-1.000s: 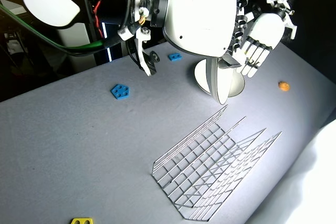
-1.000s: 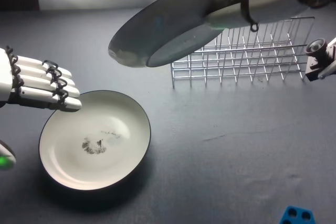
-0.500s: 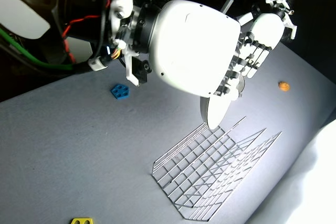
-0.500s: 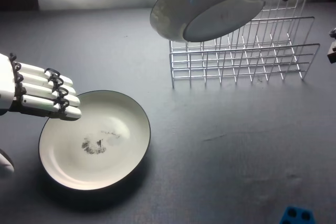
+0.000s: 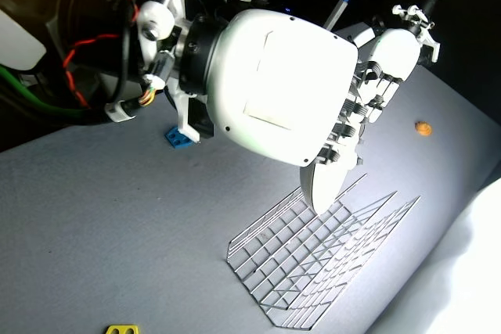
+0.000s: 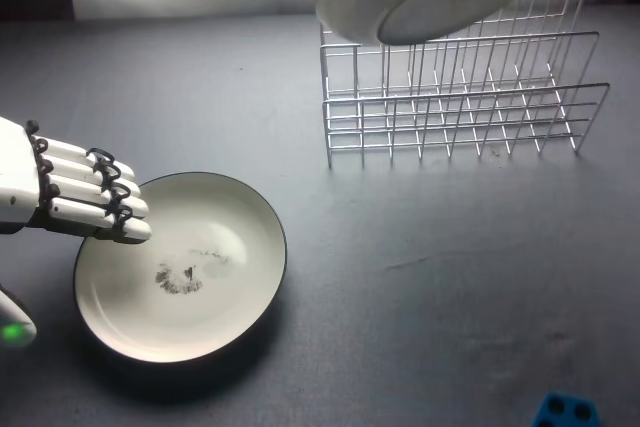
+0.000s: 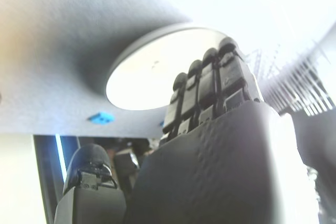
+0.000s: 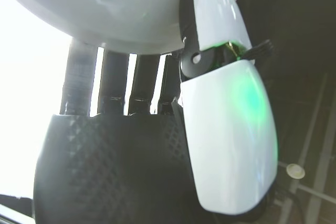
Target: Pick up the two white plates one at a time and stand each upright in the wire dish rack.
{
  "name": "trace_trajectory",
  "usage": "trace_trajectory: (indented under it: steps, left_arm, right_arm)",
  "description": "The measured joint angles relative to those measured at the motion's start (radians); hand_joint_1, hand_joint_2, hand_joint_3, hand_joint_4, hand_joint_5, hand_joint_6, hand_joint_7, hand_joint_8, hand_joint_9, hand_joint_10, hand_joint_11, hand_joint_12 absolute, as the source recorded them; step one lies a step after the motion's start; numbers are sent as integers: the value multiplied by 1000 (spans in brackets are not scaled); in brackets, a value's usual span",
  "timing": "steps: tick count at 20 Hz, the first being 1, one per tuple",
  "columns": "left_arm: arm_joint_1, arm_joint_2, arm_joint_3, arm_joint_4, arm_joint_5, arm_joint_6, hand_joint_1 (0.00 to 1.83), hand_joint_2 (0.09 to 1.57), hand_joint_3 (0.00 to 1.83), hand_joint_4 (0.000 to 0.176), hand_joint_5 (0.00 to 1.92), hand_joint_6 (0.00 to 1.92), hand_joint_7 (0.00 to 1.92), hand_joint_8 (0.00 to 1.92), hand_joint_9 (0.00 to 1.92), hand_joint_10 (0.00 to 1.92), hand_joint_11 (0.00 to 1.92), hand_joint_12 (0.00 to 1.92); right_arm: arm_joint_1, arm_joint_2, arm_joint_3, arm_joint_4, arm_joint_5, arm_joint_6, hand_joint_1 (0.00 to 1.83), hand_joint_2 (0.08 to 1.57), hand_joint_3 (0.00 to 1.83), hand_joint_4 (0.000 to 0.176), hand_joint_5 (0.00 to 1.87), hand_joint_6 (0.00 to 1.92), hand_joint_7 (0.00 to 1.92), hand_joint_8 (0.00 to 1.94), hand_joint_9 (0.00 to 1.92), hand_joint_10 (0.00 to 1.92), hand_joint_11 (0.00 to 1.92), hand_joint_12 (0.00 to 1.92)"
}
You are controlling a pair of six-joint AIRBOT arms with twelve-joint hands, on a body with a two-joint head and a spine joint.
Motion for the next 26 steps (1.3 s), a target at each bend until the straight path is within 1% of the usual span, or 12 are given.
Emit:
trace_trajectory:
  steps: [3, 5, 7, 10, 12, 13, 15, 17, 21, 24, 26]
  left_arm:
    - [10, -1, 0, -4, 15, 11, 0, 1069, 1, 0, 28, 6, 28, 9, 0, 0, 0, 0]
    - [22, -1, 0, 2, 22, 15, 0, 1066, 0, 0, 39, 10, 40, 12, 9, 4, 0, 0]
    - [24, -2, 2, -1, 26, 19, 0, 1065, 0, 0, 17, 0, 17, 1, 0, 0, 0, 0]
    - [24, -5, 4, -3, 30, 25, 0, 1067, 0, 0, 30, 6, 25, 4, 0, 0, 0, 0]
    - [24, -5, 4, -3, 30, 29, 0, 1070, 1, 0, 35, 7, 31, 6, 2, 1, 0, 0]
    - [24, -5, 4, -3, 31, 30, 0, 1069, 1, 0, 34, 6, 30, 5, 0, 0, 0, 0]
    - [24, -7, 11, -3, 32, 33, 0, 1067, 0, 0, 18, 0, 13, 0, 0, 0, 0, 0]
    - [24, -7, 13, -3, 32, 35, 0, 1068, 0, 0, 8, 0, 7, 0, 0, 0, 0, 0]
    - [22, -7, 14, -3, 31, 36, 0, 1067, 0, 0, 27, 7, 20, 4, 0, 0, 0, 0]
    - [22, -7, 14, -3, 32, 36, 0, 1070, 1, 0, 29, 6, 28, 7, 1, 0, 0, 0]
    - [22, -7, 14, -3, 32, 37, 0, 1073, 2, 0, 32, 7, 28, 6, 0, 0, 0, 0]
  right_arm:
    - [-7, -2, 8, -6, 21, 5, 1382, 1077, 0, 0, 1016, 956, 1086, 767, 958, 1055, 725, 1163]
    - [-7, -2, 24, -9, 19, 14, 1377, 1089, 1, 0, 999, 991, 1051, 815, 931, 1097, 700, 1179]
    - [-7, -1, 42, 0, 20, 39, 1382, 1077, 0, 0, 1021, 943, 1080, 779, 963, 1055, 715, 1167]
    - [-7, 10, 44, 19, 18, 45, 1380, 1081, 0, 0, 1007, 976, 1083, 780, 948, 1057, 719, 1158]
    - [-8, 10, 50, 18, 13, 55, 1378, 1089, 0, 0, 996, 991, 1056, 820, 929, 1091, 693, 1189]
    - [-13, 10, 54, 19, 13, 72, 1381, 1081, 0, 0, 1007, 969, 1081, 782, 950, 1062, 707, 1180]
    - [-19, 10, 71, 17, 4, 110, 1377, 1092, 0, 0, 995, 999, 1046, 822, 926, 1102, 671, 1183]
    - [-21, 21, 86, -43, 3, 169, 1378, 1089, 0, 0, 987, 1001, 1058, 818, 942, 1083, 687, 1186]
    - [-25, 32, 87, -53, -12, 200, 1377, 1090, 0, 0, 997, 984, 1052, 827, 926, 1096, 685, 1167]
    - [-33, 32, 93, -53, -15, 228, 1379, 1086, 0, 0, 1002, 980, 1055, 809, 948, 1077, 703, 1160]
    - [-36, 44, 94, -55, -33, 260, 1379, 1085, 0, 0, 1010, 964, 1064, 809, 938, 1085, 695, 1179]
